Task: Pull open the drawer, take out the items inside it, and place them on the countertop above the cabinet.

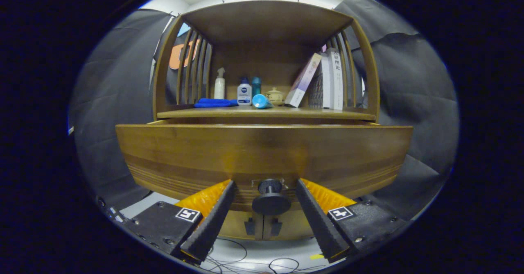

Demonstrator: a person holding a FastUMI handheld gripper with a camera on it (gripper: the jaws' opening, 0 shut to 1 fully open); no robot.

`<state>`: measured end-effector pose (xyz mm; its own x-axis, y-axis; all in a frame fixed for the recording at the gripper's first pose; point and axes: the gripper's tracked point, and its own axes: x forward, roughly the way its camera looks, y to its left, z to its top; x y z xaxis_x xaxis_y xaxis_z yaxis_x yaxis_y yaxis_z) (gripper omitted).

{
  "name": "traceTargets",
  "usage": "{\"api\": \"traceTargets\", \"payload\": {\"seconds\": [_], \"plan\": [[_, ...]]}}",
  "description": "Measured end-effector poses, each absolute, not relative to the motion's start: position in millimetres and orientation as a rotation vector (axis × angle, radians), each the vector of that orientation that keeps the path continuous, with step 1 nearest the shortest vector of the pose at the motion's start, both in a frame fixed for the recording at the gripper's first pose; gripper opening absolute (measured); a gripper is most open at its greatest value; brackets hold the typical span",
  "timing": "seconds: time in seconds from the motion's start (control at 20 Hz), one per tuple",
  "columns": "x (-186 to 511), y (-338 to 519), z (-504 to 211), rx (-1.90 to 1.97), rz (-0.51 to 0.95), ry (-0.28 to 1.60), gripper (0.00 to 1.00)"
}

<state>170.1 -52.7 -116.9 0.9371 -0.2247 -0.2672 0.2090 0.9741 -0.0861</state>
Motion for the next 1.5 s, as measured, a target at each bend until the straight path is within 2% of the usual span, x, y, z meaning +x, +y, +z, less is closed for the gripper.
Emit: {"api": "traceTargets", "payload": {"seconds": [0.9, 1.1, 1.5], "plan": [[263, -75, -122, -0.123, -0.250, 0.341, 1.00], [256, -65, -120, -0.096, -0.210, 0.365, 1.00], [151, -54, -97, -0.088, -0.162, 0.331, 1.00]]}}
